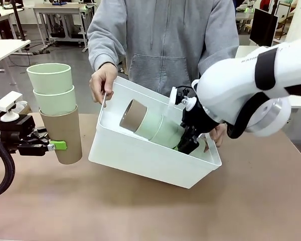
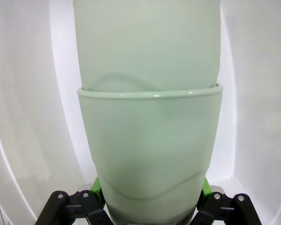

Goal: Stack the cups and store them in the basket.
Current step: Place the stack of Reusable plastic cups into the Pantry Basket.

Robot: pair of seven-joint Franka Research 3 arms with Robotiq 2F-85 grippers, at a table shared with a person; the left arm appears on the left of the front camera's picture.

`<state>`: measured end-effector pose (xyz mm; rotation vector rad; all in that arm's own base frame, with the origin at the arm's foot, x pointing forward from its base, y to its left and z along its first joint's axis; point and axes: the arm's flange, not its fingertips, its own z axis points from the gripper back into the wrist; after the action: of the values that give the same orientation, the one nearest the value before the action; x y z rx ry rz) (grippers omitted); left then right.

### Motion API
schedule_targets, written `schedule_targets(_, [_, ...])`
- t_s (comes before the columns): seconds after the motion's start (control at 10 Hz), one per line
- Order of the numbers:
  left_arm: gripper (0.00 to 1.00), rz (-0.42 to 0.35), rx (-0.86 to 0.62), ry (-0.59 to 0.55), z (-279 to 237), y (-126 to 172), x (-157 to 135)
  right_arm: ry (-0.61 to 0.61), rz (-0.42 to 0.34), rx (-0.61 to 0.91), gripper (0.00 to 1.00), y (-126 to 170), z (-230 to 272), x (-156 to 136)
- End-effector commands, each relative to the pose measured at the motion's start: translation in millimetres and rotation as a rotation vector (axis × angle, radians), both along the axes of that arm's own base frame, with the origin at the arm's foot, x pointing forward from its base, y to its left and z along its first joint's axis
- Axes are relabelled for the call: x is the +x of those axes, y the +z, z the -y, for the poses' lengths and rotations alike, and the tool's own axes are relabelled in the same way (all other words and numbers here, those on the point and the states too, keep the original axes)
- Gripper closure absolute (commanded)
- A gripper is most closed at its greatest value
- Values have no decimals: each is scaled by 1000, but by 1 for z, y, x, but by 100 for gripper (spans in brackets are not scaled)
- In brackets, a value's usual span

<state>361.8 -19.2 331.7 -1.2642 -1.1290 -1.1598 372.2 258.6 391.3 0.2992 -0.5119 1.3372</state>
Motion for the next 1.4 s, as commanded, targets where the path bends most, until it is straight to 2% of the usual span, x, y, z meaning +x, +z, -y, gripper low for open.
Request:
schedule_targets(0.0, [15, -1, -15, 5, 0, 6, 0, -26, 7, -32, 16, -5, -8, 1])
schedule_targets(0.4, [15, -1, -15, 5, 0, 6, 0, -17, 8, -66, 16, -13, -9, -10])
schedule_targets(0.8, [15, -1, -15, 5, 0, 6, 0, -4, 0, -62, 16, -20, -19, -6])
schedule_targets(0.9, [15, -1, -15, 5, 0, 6, 0, 5, -11, -61, 0, -18, -17, -6])
schedule_targets(1.2, [15, -1, -15, 5, 0, 6, 0, 8, -7, -23, 0, -7, -6, -8])
schedule_targets(1.3, [15, -1, -15, 5, 0, 6, 0, 4, 0, 0, 0, 7, 6, -12])
